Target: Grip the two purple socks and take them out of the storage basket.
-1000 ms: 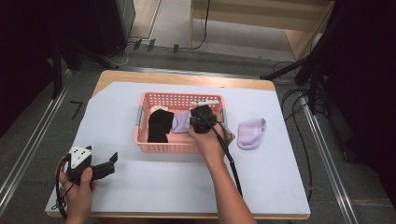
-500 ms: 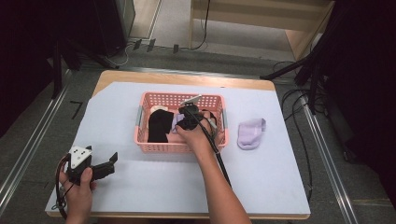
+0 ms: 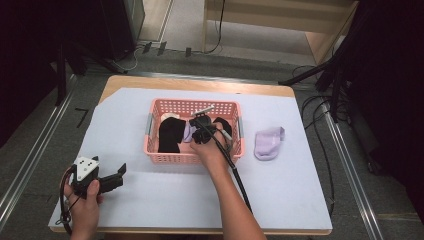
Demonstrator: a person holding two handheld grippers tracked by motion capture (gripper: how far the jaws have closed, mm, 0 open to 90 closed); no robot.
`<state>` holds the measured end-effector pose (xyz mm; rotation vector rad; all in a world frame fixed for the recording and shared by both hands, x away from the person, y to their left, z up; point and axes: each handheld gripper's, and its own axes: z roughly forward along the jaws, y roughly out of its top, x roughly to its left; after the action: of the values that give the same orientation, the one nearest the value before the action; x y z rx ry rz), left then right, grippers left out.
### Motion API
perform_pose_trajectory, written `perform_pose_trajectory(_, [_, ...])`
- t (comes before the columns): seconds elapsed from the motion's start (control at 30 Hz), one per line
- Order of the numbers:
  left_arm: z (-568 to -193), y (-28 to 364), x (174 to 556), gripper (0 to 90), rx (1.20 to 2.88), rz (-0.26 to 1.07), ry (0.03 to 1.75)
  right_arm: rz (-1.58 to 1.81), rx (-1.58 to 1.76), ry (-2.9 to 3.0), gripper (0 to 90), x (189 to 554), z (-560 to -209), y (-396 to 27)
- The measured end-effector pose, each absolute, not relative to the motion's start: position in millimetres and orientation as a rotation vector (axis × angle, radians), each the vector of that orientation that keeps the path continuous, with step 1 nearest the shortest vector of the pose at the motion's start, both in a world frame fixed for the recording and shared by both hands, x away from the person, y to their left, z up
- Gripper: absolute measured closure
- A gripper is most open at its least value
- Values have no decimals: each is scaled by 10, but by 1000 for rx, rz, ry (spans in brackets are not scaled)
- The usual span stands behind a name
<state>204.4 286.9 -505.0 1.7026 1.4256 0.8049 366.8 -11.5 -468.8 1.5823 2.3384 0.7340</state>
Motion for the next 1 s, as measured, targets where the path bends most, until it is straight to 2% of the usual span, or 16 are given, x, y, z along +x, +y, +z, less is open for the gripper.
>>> perform_pose_trajectory(0.37, [-5049,2877,2048,64,1697,794,1431,1301,1269,2067,880,3381,-4491,-395])
perform_pose_trajectory(0.63, [-5049,2873,2048,64,1702,803,1432,1368,1084,1907,879,3265,-4449,-480])
perform_pose_trajectory(1.0, [-5050,2875,2048,64,1705,803,1425,1470,999,1715,880,3134,-4271,-830])
